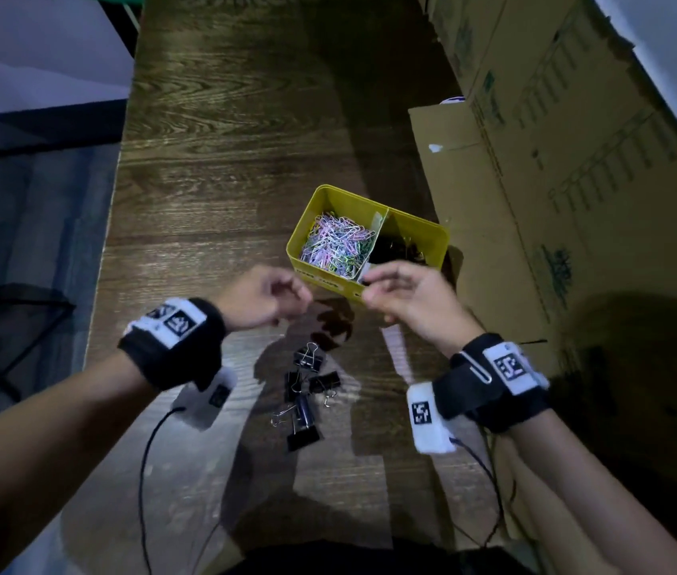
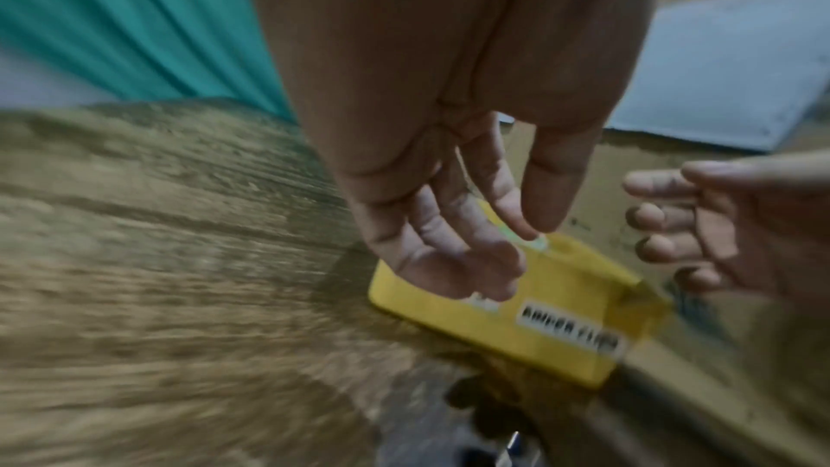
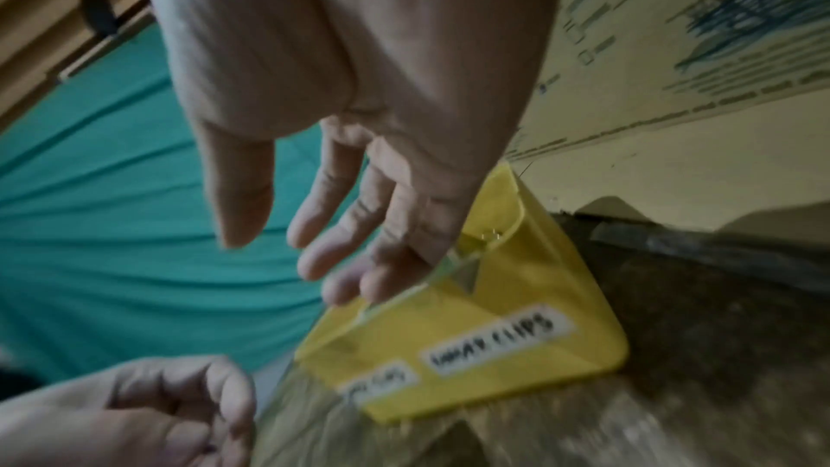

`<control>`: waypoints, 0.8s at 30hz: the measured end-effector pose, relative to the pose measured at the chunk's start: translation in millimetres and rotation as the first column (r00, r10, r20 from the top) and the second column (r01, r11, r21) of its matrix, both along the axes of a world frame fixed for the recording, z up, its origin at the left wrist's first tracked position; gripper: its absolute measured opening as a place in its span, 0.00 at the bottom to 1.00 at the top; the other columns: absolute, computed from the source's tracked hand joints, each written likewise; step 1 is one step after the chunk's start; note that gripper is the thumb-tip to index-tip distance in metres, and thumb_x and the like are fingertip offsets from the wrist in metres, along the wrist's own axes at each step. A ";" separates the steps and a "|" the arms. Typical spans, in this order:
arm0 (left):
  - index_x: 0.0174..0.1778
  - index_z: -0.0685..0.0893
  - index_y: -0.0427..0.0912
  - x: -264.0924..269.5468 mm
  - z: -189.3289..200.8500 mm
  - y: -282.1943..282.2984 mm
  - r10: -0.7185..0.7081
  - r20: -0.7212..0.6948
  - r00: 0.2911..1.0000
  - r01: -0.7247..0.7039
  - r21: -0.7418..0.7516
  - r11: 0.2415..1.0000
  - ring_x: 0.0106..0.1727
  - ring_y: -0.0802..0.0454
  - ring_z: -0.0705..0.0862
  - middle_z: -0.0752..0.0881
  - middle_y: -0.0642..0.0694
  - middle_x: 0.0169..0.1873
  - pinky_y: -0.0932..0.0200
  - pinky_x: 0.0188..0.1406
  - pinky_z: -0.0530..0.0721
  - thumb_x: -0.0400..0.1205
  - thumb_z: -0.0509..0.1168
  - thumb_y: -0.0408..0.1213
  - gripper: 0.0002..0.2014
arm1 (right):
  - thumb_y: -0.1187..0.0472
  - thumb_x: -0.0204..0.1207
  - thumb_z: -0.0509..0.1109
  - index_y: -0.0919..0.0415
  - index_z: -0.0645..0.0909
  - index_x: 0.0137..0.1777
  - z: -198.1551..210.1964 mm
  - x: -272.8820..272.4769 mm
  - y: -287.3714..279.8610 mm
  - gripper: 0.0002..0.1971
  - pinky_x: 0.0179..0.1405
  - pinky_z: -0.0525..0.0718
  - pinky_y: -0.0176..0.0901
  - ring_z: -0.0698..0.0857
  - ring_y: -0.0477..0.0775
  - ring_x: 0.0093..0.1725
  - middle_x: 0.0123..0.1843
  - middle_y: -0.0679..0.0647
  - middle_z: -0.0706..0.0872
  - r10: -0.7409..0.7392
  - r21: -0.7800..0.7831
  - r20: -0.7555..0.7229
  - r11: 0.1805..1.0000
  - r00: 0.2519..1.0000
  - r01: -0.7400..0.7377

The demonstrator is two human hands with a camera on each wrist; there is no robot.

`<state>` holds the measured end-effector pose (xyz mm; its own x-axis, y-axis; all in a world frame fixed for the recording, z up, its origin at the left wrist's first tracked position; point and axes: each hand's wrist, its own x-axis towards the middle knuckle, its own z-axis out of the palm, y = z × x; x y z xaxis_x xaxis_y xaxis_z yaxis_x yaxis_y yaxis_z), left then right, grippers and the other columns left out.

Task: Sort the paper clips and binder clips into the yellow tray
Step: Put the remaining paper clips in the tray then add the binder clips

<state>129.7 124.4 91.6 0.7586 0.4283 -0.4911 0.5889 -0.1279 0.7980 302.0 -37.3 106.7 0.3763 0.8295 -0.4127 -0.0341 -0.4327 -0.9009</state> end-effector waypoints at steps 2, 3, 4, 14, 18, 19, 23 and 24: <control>0.39 0.85 0.49 -27.5 -13.4 -5.4 -0.201 -0.087 0.976 0.208 0.081 0.975 0.32 0.61 0.83 0.88 0.54 0.30 0.65 0.34 0.82 0.73 0.68 0.30 0.08 | 0.61 0.69 0.78 0.54 0.83 0.55 -16.1 -23.8 -4.7 0.15 0.51 0.85 0.42 0.85 0.46 0.44 0.50 0.52 0.87 0.258 -0.142 0.071 0.959 0.964 -0.246; 0.40 0.85 0.52 -40.1 -20.4 -9.8 -0.286 -0.141 0.948 0.301 0.100 0.948 0.35 0.58 0.84 0.89 0.52 0.34 0.62 0.39 0.83 0.72 0.68 0.32 0.08 | 0.58 0.68 0.79 0.51 0.82 0.56 -27.8 -34.9 -7.3 0.17 0.56 0.84 0.45 0.85 0.46 0.47 0.53 0.50 0.87 0.384 -0.230 0.139 0.909 0.913 -0.347; 0.42 0.85 0.53 -52.0 -27.7 -16.1 -0.342 -0.184 0.921 0.365 0.109 0.925 0.37 0.56 0.85 0.89 0.50 0.38 0.59 0.43 0.84 0.72 0.67 0.32 0.10 | 0.56 0.68 0.79 0.48 0.81 0.59 -38.9 -45.8 -10.7 0.20 0.59 0.82 0.48 0.84 0.47 0.52 0.58 0.49 0.85 0.497 -0.324 0.197 0.846 0.845 -0.423; 0.70 0.72 0.54 -86.9 -96.3 -63.2 -0.403 -0.240 0.883 0.469 0.434 0.769 0.58 0.48 0.79 0.73 0.48 0.62 0.50 0.56 0.82 0.75 0.65 0.36 0.26 | 0.48 0.76 0.70 0.49 0.73 0.69 -86.4 -96.2 -31.9 0.23 0.67 0.75 0.53 0.71 0.56 0.70 0.71 0.52 0.71 0.616 -0.480 0.573 0.787 0.541 -0.387; 0.66 0.76 0.49 -84.1 -101.7 -62.6 -0.313 -0.215 0.925 0.379 0.466 0.800 0.61 0.45 0.78 0.75 0.46 0.62 0.50 0.60 0.79 0.75 0.70 0.42 0.23 | 0.52 0.77 0.69 0.53 0.78 0.62 -96.7 -91.9 -39.9 0.15 0.63 0.74 0.44 0.75 0.52 0.65 0.64 0.50 0.77 0.521 -0.409 0.610 0.852 0.597 -0.326; 0.66 0.75 0.47 -81.5 -100.0 -62.2 -0.301 -0.228 0.926 0.375 0.466 0.801 0.61 0.44 0.77 0.75 0.45 0.62 0.51 0.60 0.78 0.75 0.70 0.43 0.23 | 0.52 0.77 0.69 0.53 0.78 0.60 -98.3 -90.5 -41.2 0.13 0.62 0.74 0.43 0.75 0.51 0.63 0.62 0.49 0.78 0.498 -0.394 0.601 0.865 0.625 -0.310; 0.66 0.74 0.50 -77.0 -88.5 -54.0 -0.161 -0.185 0.969 0.217 0.340 0.915 0.53 0.48 0.83 0.82 0.46 0.54 0.53 0.57 0.81 0.70 0.76 0.45 0.29 | 0.52 0.76 0.71 0.52 0.79 0.50 -96.0 -87.5 -41.5 0.07 0.52 0.76 0.39 0.78 0.45 0.53 0.53 0.47 0.81 0.265 -0.262 0.441 0.952 0.857 -0.159; 0.64 0.75 0.54 -76.1 -82.7 -50.9 -0.081 -0.143 0.986 0.115 0.243 0.963 0.47 0.50 0.83 0.82 0.47 0.48 0.51 0.54 0.83 0.68 0.78 0.44 0.29 | 0.53 0.75 0.72 0.51 0.78 0.47 -96.2 -85.4 -41.3 0.06 0.53 0.78 0.40 0.80 0.45 0.53 0.53 0.47 0.82 0.181 -0.220 0.367 0.970 0.913 -0.104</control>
<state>53.6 73.5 8.9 0.7396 0.4764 -0.4755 0.6601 -0.3752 0.6508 216.6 -78.5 10.5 0.4207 0.8053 -0.4178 0.3701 -0.5728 -0.7314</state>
